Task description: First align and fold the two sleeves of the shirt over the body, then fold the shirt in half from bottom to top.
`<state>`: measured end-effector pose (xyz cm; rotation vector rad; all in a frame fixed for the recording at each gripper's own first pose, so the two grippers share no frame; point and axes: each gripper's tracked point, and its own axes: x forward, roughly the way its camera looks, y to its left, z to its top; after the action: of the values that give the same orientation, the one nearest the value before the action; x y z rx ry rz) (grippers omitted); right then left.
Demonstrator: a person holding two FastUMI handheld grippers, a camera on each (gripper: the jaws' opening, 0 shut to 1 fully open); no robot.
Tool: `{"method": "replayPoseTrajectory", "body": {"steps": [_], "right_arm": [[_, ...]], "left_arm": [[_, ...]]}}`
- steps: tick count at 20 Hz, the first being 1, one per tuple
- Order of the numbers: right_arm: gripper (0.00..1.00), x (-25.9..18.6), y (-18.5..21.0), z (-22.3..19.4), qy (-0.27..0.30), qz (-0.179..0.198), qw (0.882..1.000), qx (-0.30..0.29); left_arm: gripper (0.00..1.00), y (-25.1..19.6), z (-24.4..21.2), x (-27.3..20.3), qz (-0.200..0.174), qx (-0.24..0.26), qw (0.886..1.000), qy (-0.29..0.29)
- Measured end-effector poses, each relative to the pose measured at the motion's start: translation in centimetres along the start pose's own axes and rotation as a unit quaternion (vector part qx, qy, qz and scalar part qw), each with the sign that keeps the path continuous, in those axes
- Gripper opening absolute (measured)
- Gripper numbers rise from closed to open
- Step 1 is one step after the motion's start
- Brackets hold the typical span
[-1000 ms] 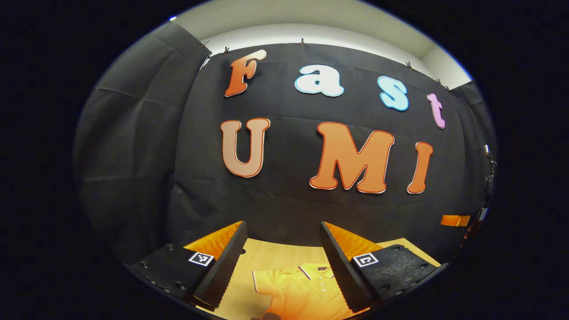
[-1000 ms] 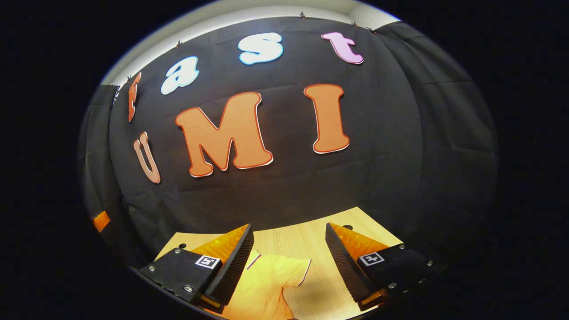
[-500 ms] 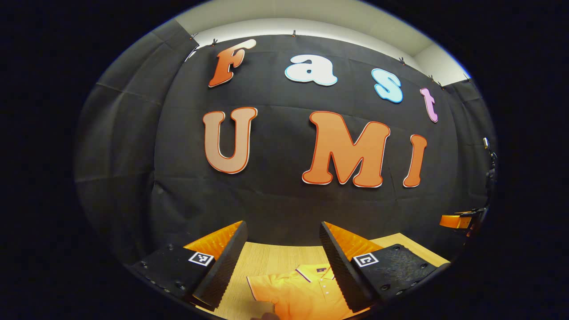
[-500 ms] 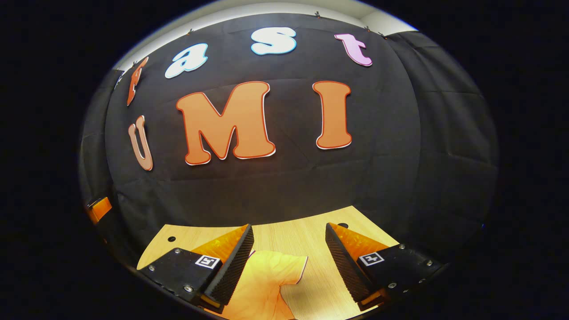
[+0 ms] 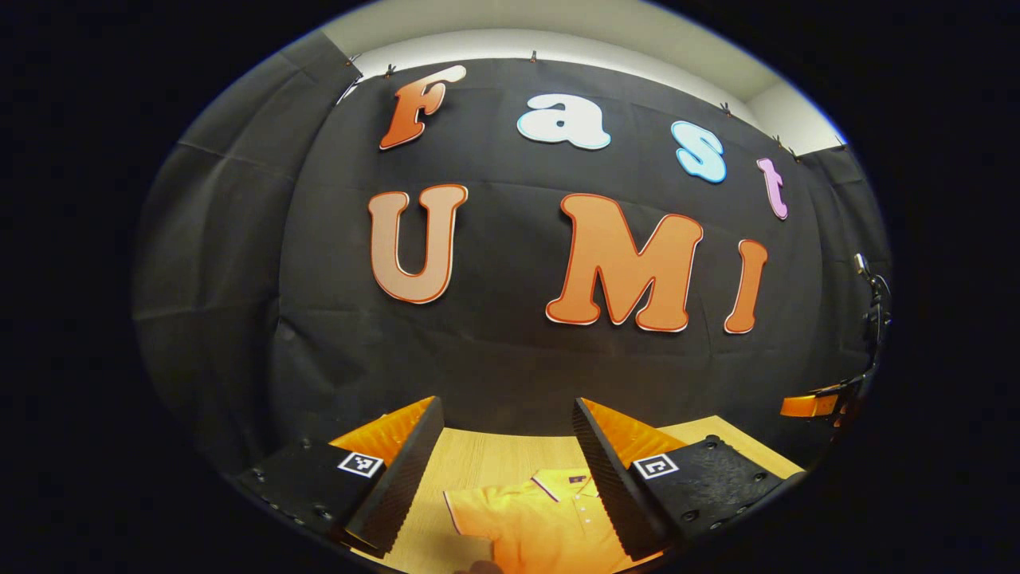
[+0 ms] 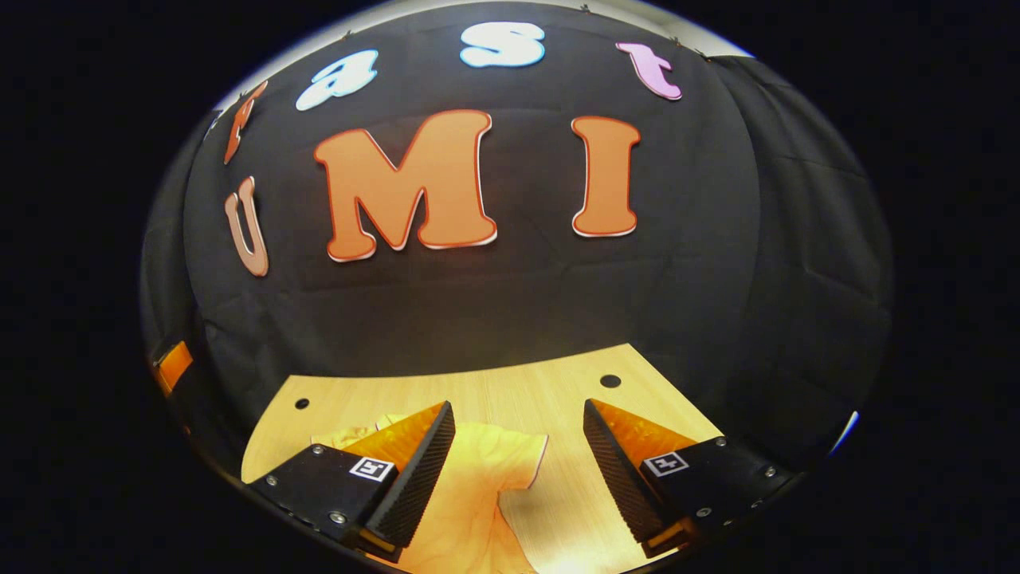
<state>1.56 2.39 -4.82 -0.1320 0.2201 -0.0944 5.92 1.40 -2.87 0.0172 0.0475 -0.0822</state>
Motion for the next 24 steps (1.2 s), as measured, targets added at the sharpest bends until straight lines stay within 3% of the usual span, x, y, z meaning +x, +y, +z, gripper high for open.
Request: {"method": "replayPoseTrajectory", "body": {"steps": [5, 12, 24], "right_arm": [[1.00, 2.2, 0.1, -1.9, 0.058, -0.010, 0.998, -0.010], [0.98, 7.8, 0.1, -6.7, 0.162, -0.023, 0.986, -0.006], [0.99, 17.6, 0.6, -17.7, 0.337, -0.028, 0.941, -0.006]], "left_arm": [[0.98, 0.4, -0.7, 0.0, 0.003, 0.001, 1.000, 0.010], [0.98, 0.8, -2.8, 1.9, 0.005, -0.006, 0.999, 0.037], [0.98, 4.1, -8.7, 6.8, 0.033, -0.003, 0.994, 0.099]]}}
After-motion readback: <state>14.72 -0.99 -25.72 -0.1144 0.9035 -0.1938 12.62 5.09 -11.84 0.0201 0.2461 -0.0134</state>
